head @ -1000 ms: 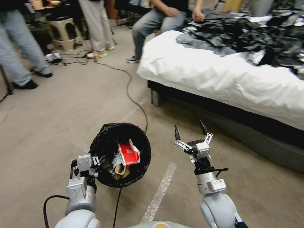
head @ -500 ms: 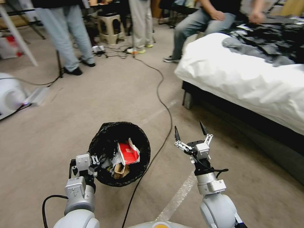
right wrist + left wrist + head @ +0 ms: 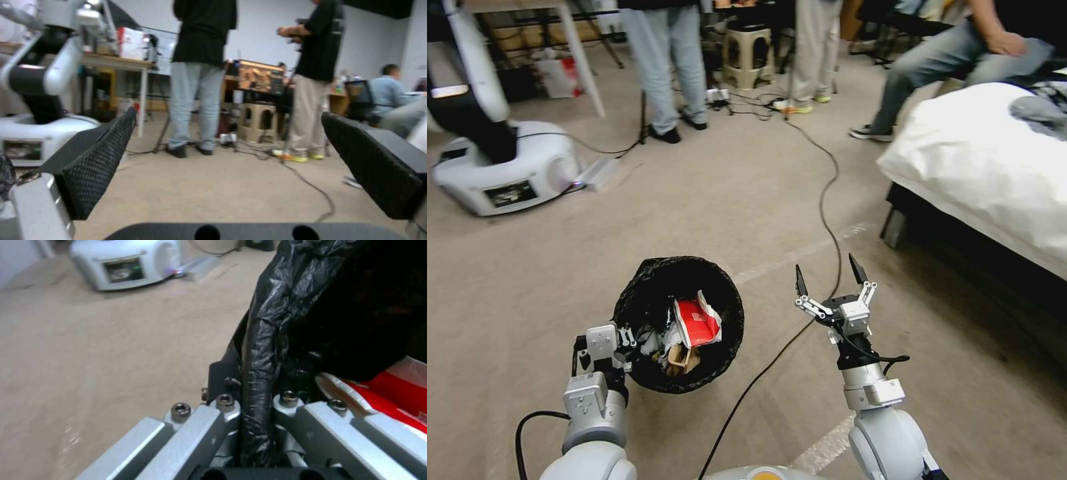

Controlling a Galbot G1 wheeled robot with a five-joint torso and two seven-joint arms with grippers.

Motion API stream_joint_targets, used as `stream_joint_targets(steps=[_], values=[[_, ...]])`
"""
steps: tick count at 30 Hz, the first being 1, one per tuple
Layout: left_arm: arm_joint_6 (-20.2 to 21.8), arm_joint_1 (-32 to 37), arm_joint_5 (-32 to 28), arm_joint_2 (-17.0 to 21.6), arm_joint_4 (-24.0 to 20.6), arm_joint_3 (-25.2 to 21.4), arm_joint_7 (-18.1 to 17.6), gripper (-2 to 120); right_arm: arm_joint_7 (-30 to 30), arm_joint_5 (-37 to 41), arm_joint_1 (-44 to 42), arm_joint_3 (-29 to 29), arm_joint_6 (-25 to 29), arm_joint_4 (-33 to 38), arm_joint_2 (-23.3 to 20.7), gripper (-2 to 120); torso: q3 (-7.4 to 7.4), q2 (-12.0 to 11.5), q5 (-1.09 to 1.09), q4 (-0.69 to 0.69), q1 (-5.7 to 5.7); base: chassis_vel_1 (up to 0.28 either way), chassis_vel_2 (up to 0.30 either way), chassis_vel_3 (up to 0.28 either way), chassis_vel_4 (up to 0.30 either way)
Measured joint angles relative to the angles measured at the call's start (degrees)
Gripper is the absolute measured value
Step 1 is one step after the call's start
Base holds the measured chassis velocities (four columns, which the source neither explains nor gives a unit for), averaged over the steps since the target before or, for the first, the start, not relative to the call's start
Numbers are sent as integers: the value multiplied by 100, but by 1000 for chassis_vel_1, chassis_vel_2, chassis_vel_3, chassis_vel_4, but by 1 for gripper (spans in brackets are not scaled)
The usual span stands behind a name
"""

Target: Pick up the trash bin, then pick up the garbage from the floor and place it into the trash bin.

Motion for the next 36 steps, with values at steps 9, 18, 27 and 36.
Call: stream_joint_targets(steps=[9,18,27,36], values=[[-2,-20,13,-7,55,8,-8,0,0,7,6,-1,6,-21,8,100,0,0,0,1,0,129,130,132,137],[-16,-54,-8,-2,206,33,-50,0,0,-5,-17,-17,13,-25,20,100,0,0,0,2,0,111,103,112,107],[480,11,-382,33,160,109,-49,0,-28,-12,3,-9,8,-14,-6,100,0,0,0,0,0,12,15,15,5],[1537,112,-885,113,56,71,108,0,-46,-22,-36,-3,56,-28,-11,100,0,0,0,0,0,0,0,0,0]])
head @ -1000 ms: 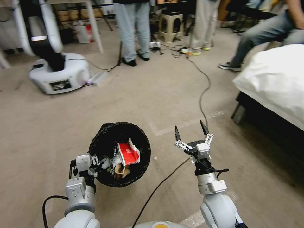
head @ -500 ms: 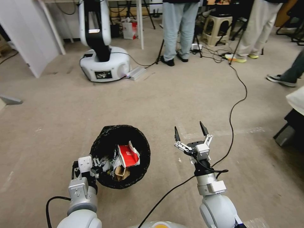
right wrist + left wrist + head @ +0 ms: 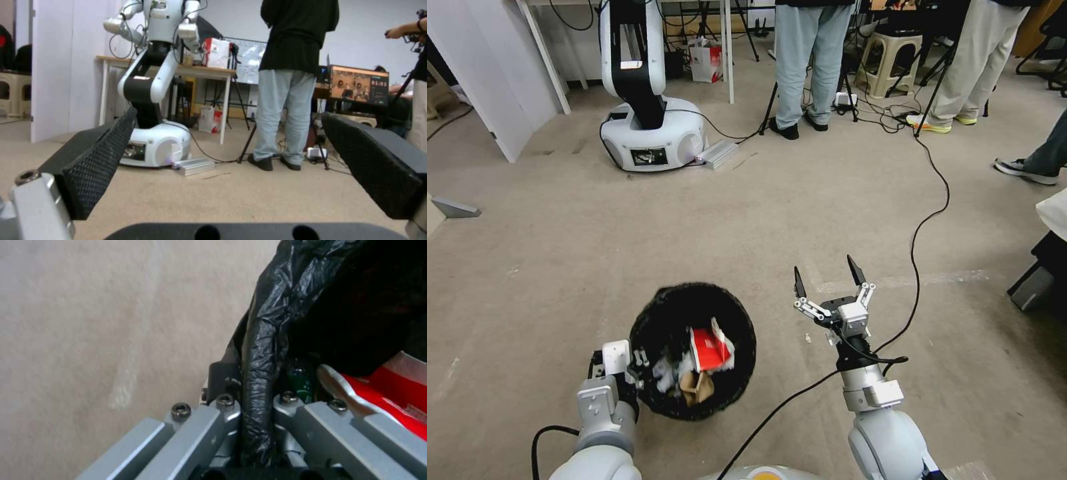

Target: Pick up the trash bin, then pick up the garbage from the floor and place it into the trash bin.

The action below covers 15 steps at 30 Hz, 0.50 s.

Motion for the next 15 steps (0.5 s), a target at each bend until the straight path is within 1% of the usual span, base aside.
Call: stream_joint_targets(steps=[2,4,5,7,12,15], values=[[76,-3,-53,8,0,-6,38,0,-5,-2,-5,-1,6,-3,-1,100,0,0,0,0,0,0,0,0,0],[253,-58,-264,12,42,-18,94,0,-22,-6,-13,-5,24,-11,2,100,0,0,0,0,0,0,0,0,0],[253,-58,-264,12,42,-18,94,0,-22,-6,-13,-5,24,-11,2,100,0,0,0,0,0,0,0,0,0],[331,-118,-451,8,173,-31,97,0,-38,-8,-20,-6,43,-14,4,100,0,0,0,0,0,0,0,0,0],[326,-197,-508,-9,356,-76,96,0,-59,-10,-38,1,76,-15,3,100,0,0,0,0,0,0,0,0,0],[255,-233,-557,-14,427,-84,111,0,-79,-15,-56,11,101,-16,5,100,0,0,0,0,0,0,0,0,0]])
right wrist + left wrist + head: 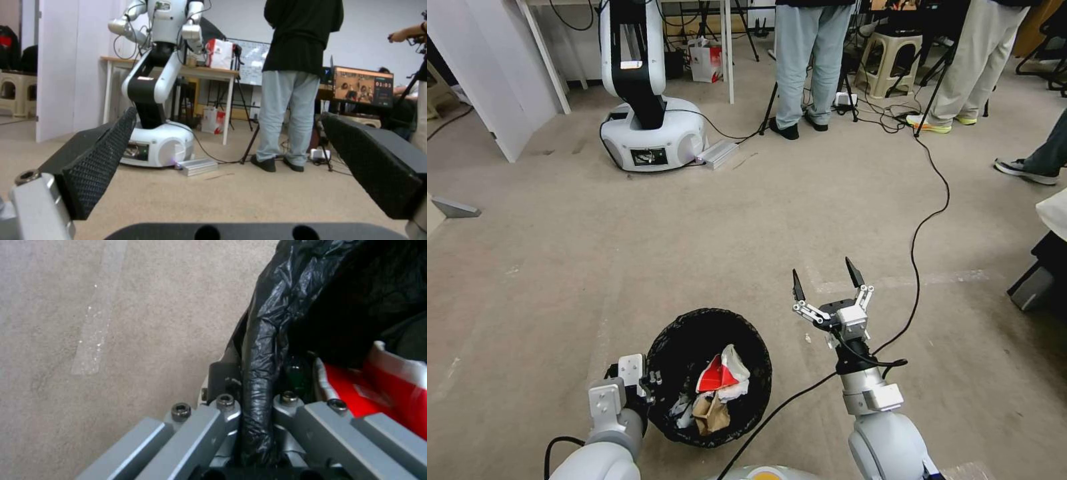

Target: Pick up the trash bin, then pick up the garbage from the floor and place it into the trash bin.

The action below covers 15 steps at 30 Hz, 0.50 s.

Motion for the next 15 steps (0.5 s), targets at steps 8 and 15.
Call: stream_joint_targets(steps=[8,15], values=[[-263,-70,-9,-14,-21,6,177,26,-67,-57,-46,1,67,-20,16,100,0,0,0,0,0,0,0,0,0],[-570,-114,148,-13,-33,-10,287,51,-104,-93,-92,-14,115,-28,30,100,0,0,0,0,0,0,0,0,0]])
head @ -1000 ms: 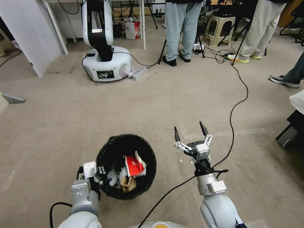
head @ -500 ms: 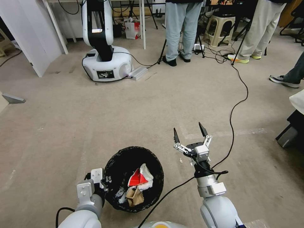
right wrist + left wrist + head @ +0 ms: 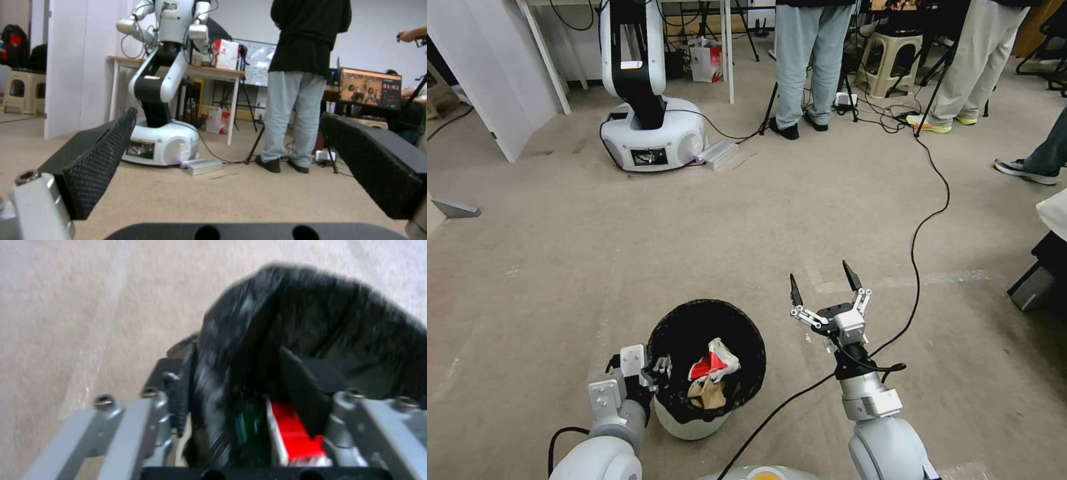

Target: Pick up the trash bin, then pick up the garbage from the floor and place it into the trash bin.

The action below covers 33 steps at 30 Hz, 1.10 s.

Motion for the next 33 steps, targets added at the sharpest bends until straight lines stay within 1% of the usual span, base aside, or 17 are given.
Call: stream_joint_targets(steps=[1,2,3,4,5,9,10,12,13,14,16,18,19,21,22,25,33], values=[[0,0,0,0,0,0,0,51,0,0,0,0,0,0,0,100,0,0,0,0,0,0,0,0,0],[-90,-11,39,2,-3,-8,6,58,-9,0,-15,-5,15,0,2,100,0,0,0,0,0,0,0,0,0],[-176,-19,66,2,-14,-11,7,62,-11,0,-33,-10,23,1,2,100,0,0,0,0,0,0,0,0,0],[-284,-24,115,2,-33,-12,8,65,-11,0,-55,-19,24,7,6,100,0,0,0,0,0,0,0,0,0],[-284,-24,115,2,-33,-12,8,65,-11,0,-55,-19,24,7,6,100,0,0,0,0,0,0,0,0,0],[-712,-25,226,2,-140,-15,2,86,43,108,-88,-44,43,58,23,100,0,0,0,0,0,0,0,0,0],[-712,-25,226,2,-140,-15,2,86,43,108,-88,-44,43,58,23,100,0,0,0,0,0,0,0,0,0],[-957,-9,279,2,-147,-24,-10,94,58,129,-91,-44,74,61,35,100,0,0,0,-1,0,0,0,0,0],[-1167,38,358,1,-154,-24,-10,99,59,122,-107,-42,88,61,44,100,0,0,0,0,0,0,0,0,0],[-1167,38,358,1,-154,-24,-10,99,59,122,-107,-42,88,61,44,100,0,0,0,0,0,0,0,0,0],[-1443,132,492,-3,-199,-15,44,99,59,98,-142,-42,100,64,52,100,0,0,0,0,0,0,0,0,0],[-1715,259,769,-25,-250,-1,131,100,69,49,-174,-43,103,67,73,100,0,0,0,0,0,0,0,0,0],[-1715,259,769,-25,-250,-1,131,100,69,49,-174,-43,103,67,73,100,0,0,0,0,0,0,0,0,0],[-1996,416,1126,-52,-257,12,173,100,168,-69,-190,-43,89,67,110,100,0,0,0,0,0,0,0,0,0],[-2057,466,1201,-55,-257,16,174,100,193,-86,-196,-43,77,67,118,100,0,0,0,0,0,0,0,0,0],[-2184,598,1363,-65,-229,26,174,100,268,-127,-211,-45,31,78,137,100,0,0,-1,0,0,0,0,0,0],[-2194,611,1379,-66,-215,29,166,100,278,-134,-213,-48,16,83,139,100,0,0,0,0,0,0,0,0,0]])
